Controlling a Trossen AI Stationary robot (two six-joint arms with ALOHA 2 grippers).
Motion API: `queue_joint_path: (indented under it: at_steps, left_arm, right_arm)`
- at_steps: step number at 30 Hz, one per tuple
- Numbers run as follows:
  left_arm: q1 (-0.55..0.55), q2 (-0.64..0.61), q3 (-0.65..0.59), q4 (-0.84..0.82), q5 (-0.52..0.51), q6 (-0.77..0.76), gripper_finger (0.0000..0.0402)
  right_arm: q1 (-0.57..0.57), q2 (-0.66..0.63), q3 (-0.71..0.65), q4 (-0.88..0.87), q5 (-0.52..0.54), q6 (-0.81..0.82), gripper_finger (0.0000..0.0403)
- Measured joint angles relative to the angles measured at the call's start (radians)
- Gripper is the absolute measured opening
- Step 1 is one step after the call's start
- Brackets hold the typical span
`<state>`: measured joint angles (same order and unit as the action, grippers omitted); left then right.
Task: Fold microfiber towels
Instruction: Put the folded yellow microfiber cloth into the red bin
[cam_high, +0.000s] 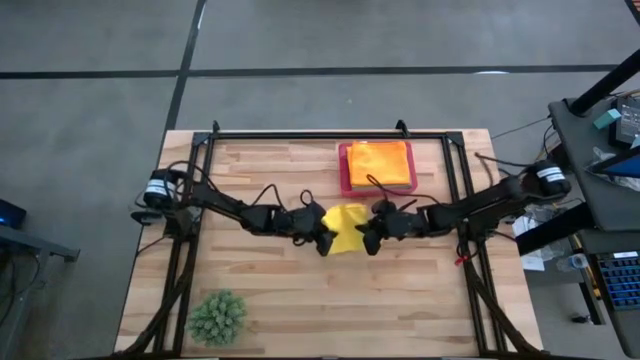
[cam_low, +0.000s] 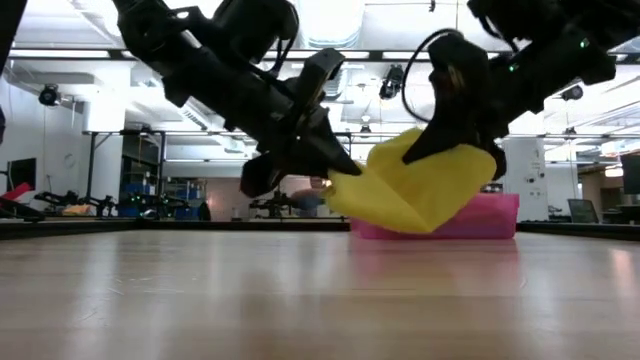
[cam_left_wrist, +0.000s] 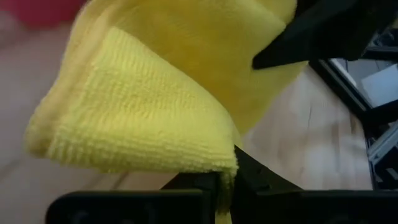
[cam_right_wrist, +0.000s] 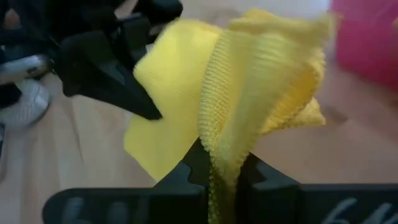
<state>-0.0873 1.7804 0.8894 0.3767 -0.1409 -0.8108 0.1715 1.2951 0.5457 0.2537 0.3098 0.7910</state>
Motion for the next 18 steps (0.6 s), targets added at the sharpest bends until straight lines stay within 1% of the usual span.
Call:
queue_joint_path:
  at_steps: [4,8,11,18]
  left_arm:
    - [0.041,-0.011,0.017,0.001,0.001,0.061,0.0002]
    - [0.083,-0.011,0.062,0.004,0.002,0.149,0.0002]
    - [0.11,-0.012,0.11,0.009,0.004,0.237,0.0001]
    - [0.183,-0.012,0.192,-0.002,0.006,0.374,0.0001]
  right_arm:
    - [-0.005,-0.089,0.0,-0.07,0.069,-0.029,0.0014]
    - [-0.033,-0.171,0.001,-0.13,0.109,-0.063,0.0013]
    - [-0.076,-0.213,0.0,-0.152,0.112,-0.097,0.0013]
    - [-0.172,-0.29,0.0,-0.196,0.112,-0.162,0.0013]
